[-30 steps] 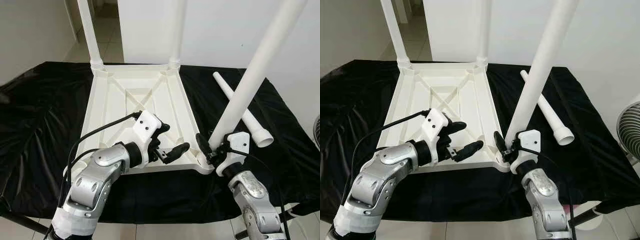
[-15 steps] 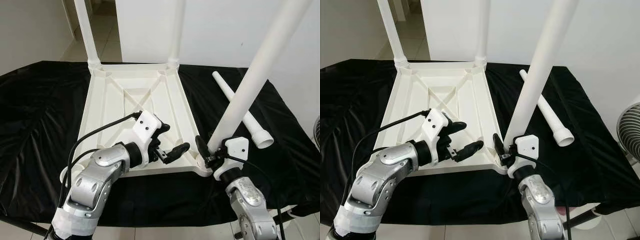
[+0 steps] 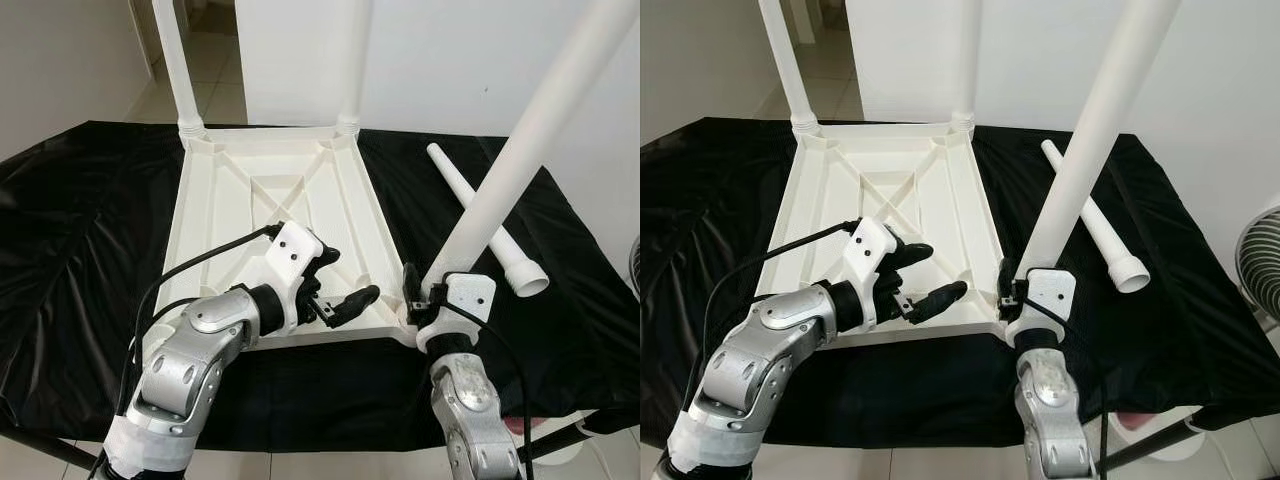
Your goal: Building children table
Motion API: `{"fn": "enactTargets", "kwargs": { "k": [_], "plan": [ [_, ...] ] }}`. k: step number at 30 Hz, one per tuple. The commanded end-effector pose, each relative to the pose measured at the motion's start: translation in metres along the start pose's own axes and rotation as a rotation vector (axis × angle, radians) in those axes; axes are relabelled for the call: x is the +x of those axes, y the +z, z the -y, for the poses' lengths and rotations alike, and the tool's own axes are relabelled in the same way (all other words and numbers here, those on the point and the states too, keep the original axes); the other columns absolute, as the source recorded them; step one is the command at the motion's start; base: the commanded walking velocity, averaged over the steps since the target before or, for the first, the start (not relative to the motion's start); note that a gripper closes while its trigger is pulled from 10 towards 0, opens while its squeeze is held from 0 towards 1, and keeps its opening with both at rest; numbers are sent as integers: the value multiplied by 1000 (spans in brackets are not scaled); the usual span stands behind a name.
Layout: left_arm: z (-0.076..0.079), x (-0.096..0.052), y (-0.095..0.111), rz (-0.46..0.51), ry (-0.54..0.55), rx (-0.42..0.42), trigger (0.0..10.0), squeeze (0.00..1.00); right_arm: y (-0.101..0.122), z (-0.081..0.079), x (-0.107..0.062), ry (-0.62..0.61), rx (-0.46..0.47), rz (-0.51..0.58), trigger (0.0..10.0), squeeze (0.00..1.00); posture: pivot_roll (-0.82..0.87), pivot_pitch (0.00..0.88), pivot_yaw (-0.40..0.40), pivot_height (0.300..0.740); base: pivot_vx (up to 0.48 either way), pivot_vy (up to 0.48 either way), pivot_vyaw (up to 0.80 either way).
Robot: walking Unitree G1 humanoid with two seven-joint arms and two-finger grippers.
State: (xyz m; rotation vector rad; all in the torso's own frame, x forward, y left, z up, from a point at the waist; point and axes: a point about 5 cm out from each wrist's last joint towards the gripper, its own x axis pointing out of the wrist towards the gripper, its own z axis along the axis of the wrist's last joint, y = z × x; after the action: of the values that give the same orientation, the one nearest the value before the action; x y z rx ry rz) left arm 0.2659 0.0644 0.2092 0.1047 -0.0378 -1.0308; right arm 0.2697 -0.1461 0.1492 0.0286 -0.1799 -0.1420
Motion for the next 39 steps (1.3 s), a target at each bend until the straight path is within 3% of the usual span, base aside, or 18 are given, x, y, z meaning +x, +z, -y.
{"fn": "enactTargets", "kwargs": {
  "k": [1,17,23,24,25,34,39],
  "plan": [
    [-3,0,1,-1,72,-3,10000,0,-31,14,-6,-103,-44,-162,10000,0,-13,101,28,740,0,0,0],
    [-4,1,3,10,85,-5,10000,0,-29,3,17,-195,-26,-165,10000,0,-1,112,12,740,0,0,0],
    [-4,0,3,11,93,-10,10000,0,-27,1,19,-177,-11,-146,10000,0,-1,113,9,740,0,0,0],
    [-4,1,3,11,94,-10,10000,0,-25,2,19,-169,-18,-130,10000,169,-4,112,9,740,0,0,0],
    [-4,1,3,12,94,-11,10000,0,-23,2,19,-148,2,-115,10000,1000,-6,111,9,740,0,0,0],
    [-3,3,5,24,89,-17,10000,0,-9,10,24,-48,-7,-1,10000,1000,-6,111,9,740,0,0,0],
    [-2,5,4,27,87,-18,10000,0,5,19,31,96,-20,64,10000,1000,-29,95,9,740,0,0,0]
  ]
}}
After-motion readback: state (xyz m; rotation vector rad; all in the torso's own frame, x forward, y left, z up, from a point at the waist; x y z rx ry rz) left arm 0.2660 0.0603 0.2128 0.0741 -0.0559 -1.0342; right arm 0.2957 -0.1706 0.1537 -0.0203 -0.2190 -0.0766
